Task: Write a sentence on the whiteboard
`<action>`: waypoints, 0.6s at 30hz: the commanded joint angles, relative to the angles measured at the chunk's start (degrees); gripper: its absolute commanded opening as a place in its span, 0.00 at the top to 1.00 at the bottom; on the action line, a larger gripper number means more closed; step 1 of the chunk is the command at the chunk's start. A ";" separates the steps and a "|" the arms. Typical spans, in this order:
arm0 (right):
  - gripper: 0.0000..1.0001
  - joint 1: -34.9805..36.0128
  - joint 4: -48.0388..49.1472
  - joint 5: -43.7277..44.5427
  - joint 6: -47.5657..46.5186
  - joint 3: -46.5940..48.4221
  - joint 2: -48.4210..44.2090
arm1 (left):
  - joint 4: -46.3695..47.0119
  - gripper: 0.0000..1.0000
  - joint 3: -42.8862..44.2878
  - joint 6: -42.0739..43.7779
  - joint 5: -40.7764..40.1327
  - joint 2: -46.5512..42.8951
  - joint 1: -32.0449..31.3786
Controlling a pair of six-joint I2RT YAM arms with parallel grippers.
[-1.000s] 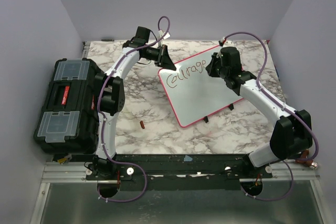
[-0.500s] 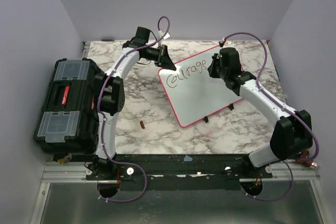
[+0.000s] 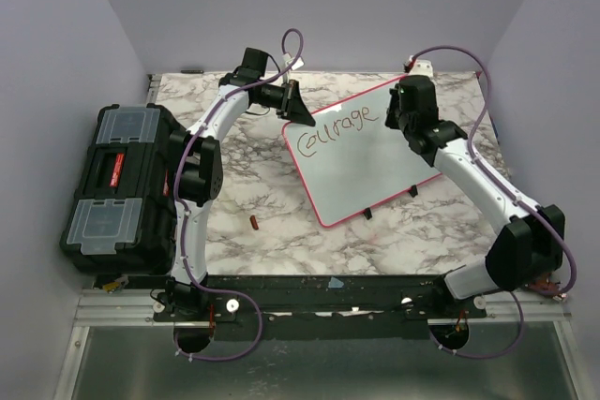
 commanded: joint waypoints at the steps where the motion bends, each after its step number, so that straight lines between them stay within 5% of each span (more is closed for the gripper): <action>1: 0.99 -0.10 8.22 3.86 -1.79 -2.34 -9.66 | 3.37 1.00 -0.95 6.86 -0.44 -1.99 -0.34; 18: 0.99 -0.43 9.88 1.06 -0.56 -11.54 -13.02 | 4.54 1.00 -1.88 6.88 -0.44 -2.46 -0.29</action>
